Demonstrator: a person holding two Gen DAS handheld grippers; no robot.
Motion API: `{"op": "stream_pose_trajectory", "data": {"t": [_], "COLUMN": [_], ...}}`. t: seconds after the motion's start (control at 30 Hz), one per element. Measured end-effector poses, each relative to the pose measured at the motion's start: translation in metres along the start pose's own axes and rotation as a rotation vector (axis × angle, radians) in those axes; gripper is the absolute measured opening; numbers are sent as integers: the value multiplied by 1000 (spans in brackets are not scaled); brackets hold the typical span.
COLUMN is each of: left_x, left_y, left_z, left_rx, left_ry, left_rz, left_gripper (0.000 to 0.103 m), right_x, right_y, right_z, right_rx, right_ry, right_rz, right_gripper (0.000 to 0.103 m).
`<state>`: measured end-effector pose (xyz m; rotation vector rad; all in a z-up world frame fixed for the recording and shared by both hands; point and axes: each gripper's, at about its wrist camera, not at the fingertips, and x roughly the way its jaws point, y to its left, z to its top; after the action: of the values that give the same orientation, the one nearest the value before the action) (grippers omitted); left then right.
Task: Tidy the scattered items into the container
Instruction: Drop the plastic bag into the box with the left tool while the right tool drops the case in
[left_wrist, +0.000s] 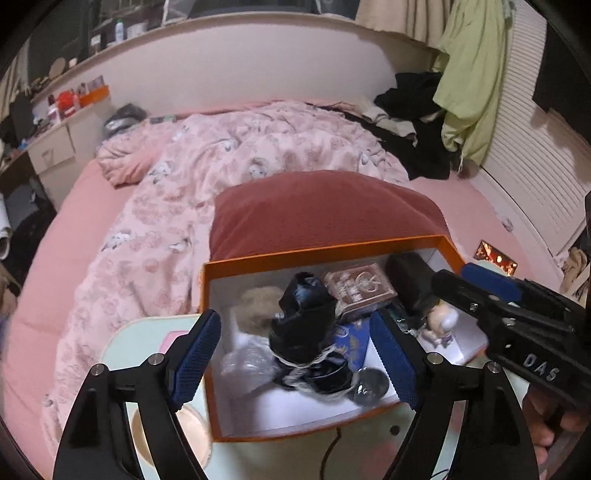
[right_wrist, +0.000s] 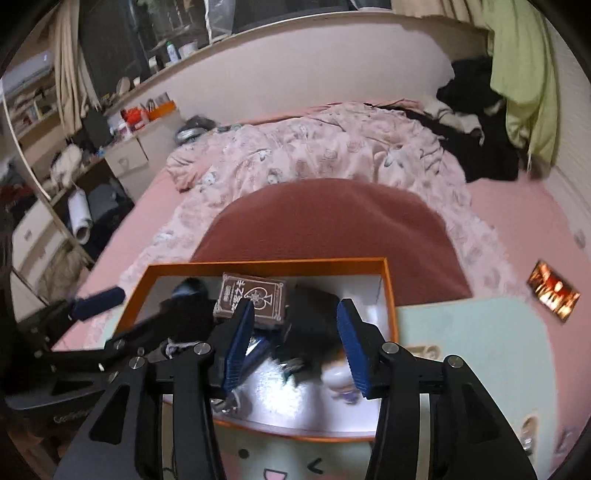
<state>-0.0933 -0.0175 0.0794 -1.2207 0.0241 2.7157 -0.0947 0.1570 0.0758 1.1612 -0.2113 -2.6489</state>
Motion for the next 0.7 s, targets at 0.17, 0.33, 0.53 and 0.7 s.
{"op": "stream_pose_trajectory", "data": {"t": [0.17,0.33,0.53,0.7], "left_x": [-14,-26,-44,-59], "left_y": [9,11,0,-10], "left_z": [-8,-19,-32,-58], "left_rx": [-36,-61,3,27], "left_ry": [-10,24,-12,-3], "left_rz": [53,0,82,64], "left_gripper": [95,99,99,99], "right_x": [-20,-36,-41,-54], "right_y": [4,13,17,15], "right_z": [-11,-22,-34,-48], "right_rx": [-18,-75,-115,-109], "right_ry": [-50,-74,-92,-105], "right_rz": [-35,-83,-107,-115], "right_gripper": [62,71,71,71]}}
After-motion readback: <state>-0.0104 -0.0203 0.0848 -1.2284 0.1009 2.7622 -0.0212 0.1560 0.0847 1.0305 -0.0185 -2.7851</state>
